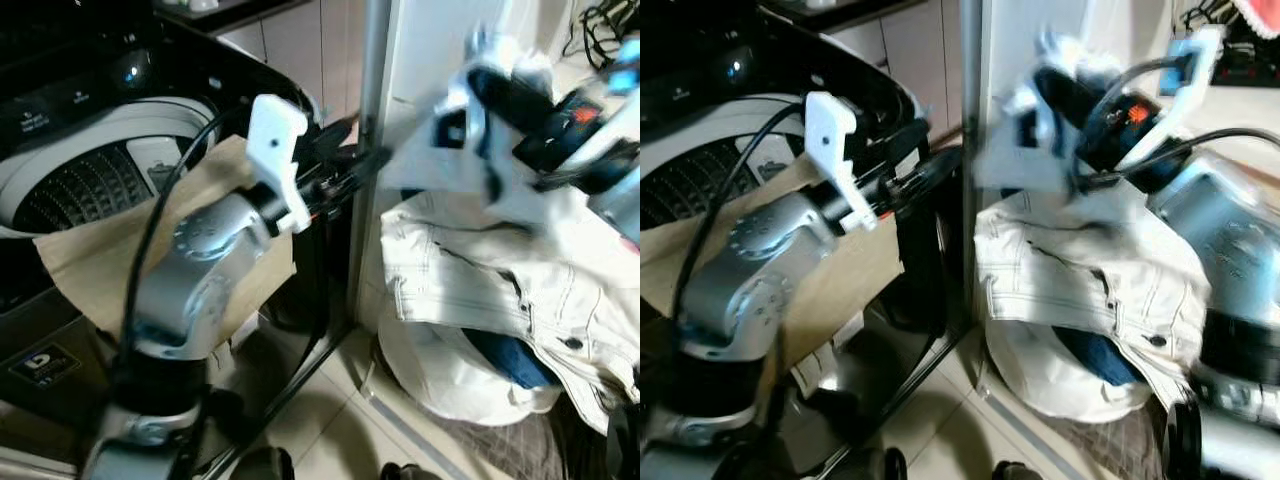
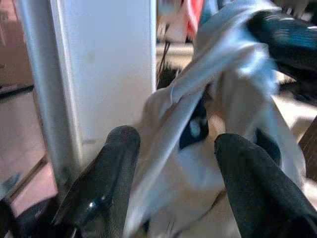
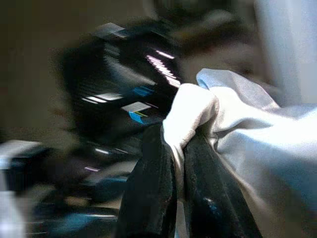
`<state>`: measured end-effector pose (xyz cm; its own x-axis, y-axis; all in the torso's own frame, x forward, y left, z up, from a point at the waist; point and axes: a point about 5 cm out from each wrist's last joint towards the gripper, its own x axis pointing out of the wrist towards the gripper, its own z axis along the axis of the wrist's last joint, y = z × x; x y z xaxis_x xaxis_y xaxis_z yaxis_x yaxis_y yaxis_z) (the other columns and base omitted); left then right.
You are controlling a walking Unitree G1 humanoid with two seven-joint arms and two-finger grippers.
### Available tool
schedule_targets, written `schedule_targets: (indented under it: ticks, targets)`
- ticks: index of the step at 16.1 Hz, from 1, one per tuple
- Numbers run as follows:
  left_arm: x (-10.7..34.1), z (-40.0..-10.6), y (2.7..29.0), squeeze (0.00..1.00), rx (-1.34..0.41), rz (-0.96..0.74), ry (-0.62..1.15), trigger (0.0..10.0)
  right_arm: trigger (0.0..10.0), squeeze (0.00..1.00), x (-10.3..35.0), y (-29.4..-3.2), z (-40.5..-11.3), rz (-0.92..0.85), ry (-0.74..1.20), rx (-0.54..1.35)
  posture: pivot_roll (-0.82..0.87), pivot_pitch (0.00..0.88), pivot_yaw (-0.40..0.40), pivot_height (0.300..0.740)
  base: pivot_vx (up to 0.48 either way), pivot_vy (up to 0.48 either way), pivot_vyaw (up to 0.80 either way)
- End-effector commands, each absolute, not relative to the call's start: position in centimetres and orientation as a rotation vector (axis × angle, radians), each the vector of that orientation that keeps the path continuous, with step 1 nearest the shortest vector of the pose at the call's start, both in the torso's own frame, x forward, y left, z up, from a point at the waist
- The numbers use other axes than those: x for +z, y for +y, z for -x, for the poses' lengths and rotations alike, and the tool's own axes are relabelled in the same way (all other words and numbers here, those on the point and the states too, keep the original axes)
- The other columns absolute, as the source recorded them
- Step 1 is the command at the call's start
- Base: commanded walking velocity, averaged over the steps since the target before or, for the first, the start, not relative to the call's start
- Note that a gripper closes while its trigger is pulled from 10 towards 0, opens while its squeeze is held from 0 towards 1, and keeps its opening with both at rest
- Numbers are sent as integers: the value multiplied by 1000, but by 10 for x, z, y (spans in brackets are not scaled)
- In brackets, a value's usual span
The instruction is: Clothes washing
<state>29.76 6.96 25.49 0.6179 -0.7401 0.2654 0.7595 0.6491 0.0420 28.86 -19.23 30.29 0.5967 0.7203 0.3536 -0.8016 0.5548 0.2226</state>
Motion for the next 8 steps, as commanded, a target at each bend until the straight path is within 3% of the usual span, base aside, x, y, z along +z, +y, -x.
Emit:
schedule_targets:
  ticks: [1, 2, 4, 8]
  targets:
    - [263, -297, 66, 0, -884, 105, -316, 10000, 0, 0, 307, -187, -276, -408, -252, 974, -60, 26, 34, 740, 0, 0, 0]
    - [265, -294, 61, 0, -909, 125, -333, 10000, 0, 0, 304, -185, -270, -415, -229, 970, -69, 26, 34, 740, 0, 0, 0]
    - [263, -291, 53, 1000, -945, 187, -323, 10000, 0, 0, 299, -179, -265, -441, -200, 985, -73, 26, 35, 740, 0, 0, 0]
    - [255, -283, 40, 1000, -1014, 199, -310, 10000, 0, 0, 295, -172, -255, -464, -155, 997, -78, 26, 35, 740, 0, 0, 0]
